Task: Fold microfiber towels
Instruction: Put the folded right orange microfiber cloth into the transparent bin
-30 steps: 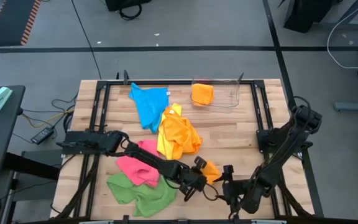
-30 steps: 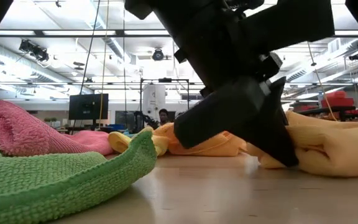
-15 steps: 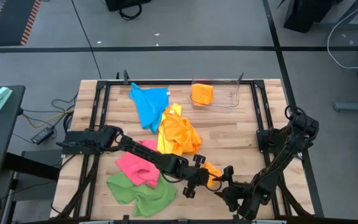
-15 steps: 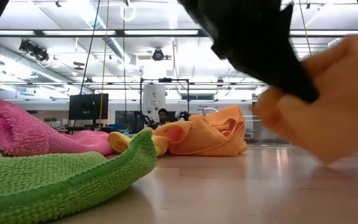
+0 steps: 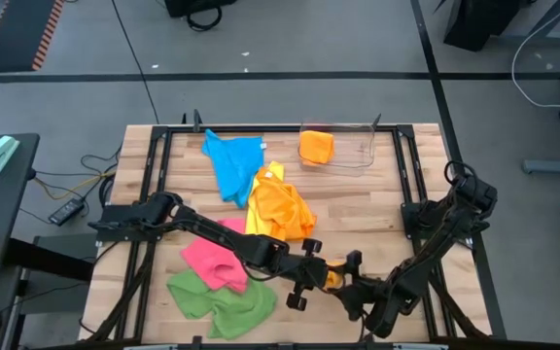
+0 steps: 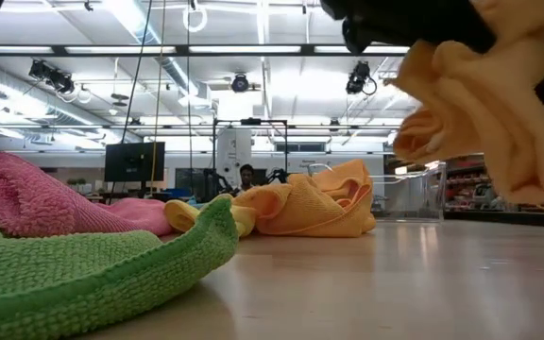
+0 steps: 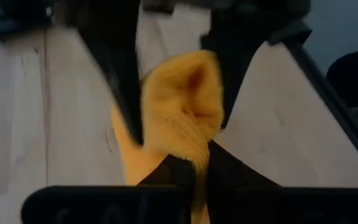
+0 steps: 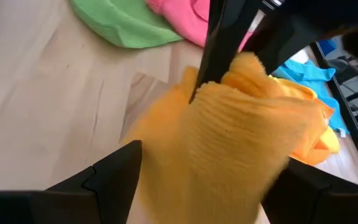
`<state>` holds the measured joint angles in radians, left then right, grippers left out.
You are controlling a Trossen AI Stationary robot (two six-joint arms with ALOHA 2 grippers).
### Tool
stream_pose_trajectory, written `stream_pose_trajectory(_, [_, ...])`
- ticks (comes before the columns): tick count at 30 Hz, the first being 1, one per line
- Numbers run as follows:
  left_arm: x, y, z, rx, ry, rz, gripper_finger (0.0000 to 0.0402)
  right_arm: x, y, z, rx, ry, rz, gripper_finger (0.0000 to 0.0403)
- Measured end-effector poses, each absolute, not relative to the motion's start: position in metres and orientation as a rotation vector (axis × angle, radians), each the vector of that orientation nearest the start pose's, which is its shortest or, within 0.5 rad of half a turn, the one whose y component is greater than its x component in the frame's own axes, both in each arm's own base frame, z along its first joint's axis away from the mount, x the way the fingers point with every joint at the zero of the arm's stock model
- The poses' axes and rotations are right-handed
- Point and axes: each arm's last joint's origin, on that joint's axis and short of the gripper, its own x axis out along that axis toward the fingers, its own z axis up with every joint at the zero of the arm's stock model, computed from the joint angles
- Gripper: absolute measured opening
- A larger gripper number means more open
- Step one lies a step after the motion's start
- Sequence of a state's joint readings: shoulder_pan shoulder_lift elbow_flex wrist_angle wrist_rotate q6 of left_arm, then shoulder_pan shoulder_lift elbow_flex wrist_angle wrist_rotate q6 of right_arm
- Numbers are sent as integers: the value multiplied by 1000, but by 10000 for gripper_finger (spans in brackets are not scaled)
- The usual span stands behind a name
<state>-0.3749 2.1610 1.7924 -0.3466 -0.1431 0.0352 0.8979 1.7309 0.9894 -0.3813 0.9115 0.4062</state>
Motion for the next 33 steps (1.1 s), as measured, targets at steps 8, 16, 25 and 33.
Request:
stream_pose_trajectory(8, [453, -189, 229, 303, 663, -294, 26, 221, 233, 165, -448, 720, -100, 238])
stream_pose_trajectory(16, [448, -202, 230, 432, 621, -350, 25, 226, 233, 168, -427, 723, -54, 161])
stream_pose_trajectory(25, [448, -200, 229, 316, 658, -305, 68, 222, 230, 178, -373, 751, -12, 47])
stream_pose_trajectory(33, [441, -202, 246, 247, 628, -169, 201, 219, 214, 201, -160, 778, -41, 53])
